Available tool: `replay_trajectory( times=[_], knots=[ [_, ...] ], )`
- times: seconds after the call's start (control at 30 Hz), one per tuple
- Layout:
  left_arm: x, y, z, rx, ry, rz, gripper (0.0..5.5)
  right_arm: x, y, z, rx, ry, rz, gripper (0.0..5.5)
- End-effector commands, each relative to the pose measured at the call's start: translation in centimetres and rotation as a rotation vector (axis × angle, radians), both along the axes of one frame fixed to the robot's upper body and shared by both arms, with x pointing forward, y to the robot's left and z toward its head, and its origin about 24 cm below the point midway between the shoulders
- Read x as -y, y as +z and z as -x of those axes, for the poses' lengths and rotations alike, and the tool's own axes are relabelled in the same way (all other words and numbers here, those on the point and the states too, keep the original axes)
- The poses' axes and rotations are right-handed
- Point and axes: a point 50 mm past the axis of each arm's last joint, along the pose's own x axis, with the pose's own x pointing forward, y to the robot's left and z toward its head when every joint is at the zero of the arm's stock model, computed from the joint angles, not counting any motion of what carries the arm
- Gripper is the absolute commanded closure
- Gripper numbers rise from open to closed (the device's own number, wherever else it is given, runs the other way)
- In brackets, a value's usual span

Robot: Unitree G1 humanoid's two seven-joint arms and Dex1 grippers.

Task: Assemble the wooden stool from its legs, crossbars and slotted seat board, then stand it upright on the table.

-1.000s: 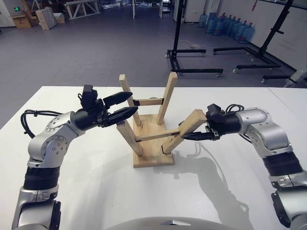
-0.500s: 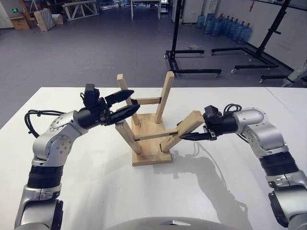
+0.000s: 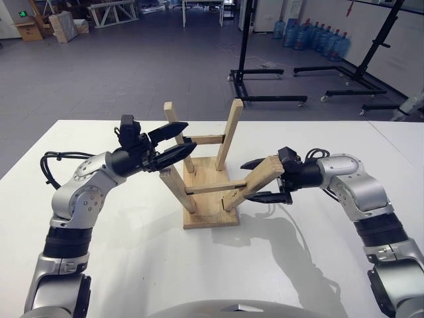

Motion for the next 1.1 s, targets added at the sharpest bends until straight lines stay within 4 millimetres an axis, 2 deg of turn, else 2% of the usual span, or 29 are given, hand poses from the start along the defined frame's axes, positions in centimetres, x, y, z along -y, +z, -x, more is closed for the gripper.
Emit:
replay_trajectory(
  times=[0.03,0.2,0.53,0.63,0.7,0.97,1.03,1.1],
  knots=[
    [0.7,-2.9,-0.2,-0.131,0.008,-0.102,1.68,-0.3,0.5,0.3,0.053,-0.061,-0.07,1.1],
    [1.2,-2.5,-0.5,-0.104,0.032,-0.078,1.68,-0.2,3.3,-0.7,0.184,-0.177,-0.246,1.1],
    [2.0,-2.0,-0.5,-0.087,0.06,-0.034,1.68,0.8,5.0,-1.0,0.228,-0.309,-0.398,1.1],
    [2.6,-1.7,-0.6,-0.077,0.053,-0.026,1.68,1.0,6.9,-1.2,0.245,-0.378,-0.517,1.1],
    [2.9,-1.6,-0.7,-0.073,0.056,-0.023,1.68,0.5,8.5,-0.6,0.301,-0.385,-0.56,1.1],
    [4.4,-1.0,0.3,-0.036,0.048,-0.02,1.68,-2.8,11.6,2.0,0.47,-0.486,-0.548,1.1],
    [4.6,-0.5,0.6,-0.006,0.053,-0.014,1.68,-3.8,11.7,2.2,0.523,-0.564,-0.507,1.1],
    [4.6,-0.2,0.6,0.005,0.064,-0.013,1.68,-4.4,10.9,2.0,0.609,-0.652,-0.388,1.1]
  ],
)
